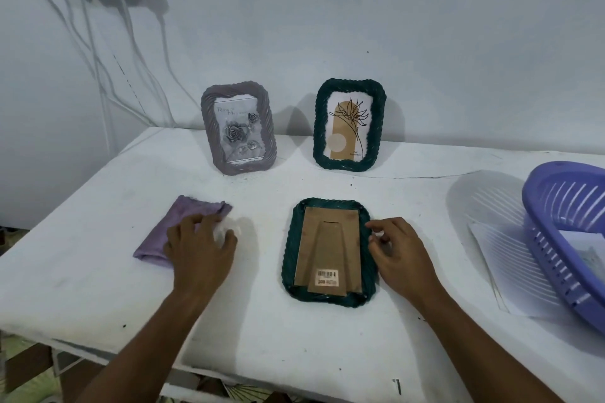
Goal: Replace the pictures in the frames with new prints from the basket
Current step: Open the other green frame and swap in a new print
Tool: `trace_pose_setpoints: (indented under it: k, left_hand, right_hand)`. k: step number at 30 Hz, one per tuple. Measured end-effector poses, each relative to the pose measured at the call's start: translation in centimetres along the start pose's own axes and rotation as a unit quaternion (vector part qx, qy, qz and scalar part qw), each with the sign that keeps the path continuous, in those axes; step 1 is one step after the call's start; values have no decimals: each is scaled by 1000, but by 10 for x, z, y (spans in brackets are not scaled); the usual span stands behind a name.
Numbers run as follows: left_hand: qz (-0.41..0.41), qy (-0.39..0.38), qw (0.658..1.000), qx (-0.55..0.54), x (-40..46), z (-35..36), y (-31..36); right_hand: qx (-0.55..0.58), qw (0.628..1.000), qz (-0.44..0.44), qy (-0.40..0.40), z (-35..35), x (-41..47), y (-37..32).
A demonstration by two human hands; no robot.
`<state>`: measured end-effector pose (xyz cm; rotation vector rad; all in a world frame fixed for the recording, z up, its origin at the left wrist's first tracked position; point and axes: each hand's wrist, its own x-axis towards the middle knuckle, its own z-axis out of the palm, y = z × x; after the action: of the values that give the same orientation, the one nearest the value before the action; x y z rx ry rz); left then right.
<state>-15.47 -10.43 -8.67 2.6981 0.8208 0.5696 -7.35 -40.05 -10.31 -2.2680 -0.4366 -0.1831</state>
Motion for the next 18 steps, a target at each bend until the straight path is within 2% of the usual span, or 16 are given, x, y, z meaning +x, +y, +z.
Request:
trace_pose_setpoints:
  k: [4, 10, 14, 18]
  left_hand:
    - [7, -5, 1000, -22, 0, 5, -2]
    - [134, -35, 983, -121, -4, 21, 34]
    - [183, -115, 958, -189, 1, 26, 69]
    - [180, -184, 952, -166, 12, 36, 85]
  right_hand:
    - [1, 1000, 1, 3, 0, 0, -1]
    - [6, 1000, 11, 1, 2, 1, -1]
    - [-24, 998, 45, -37, 1, 18, -8]
    - [-104, 988, 66, -92, 4, 32, -16]
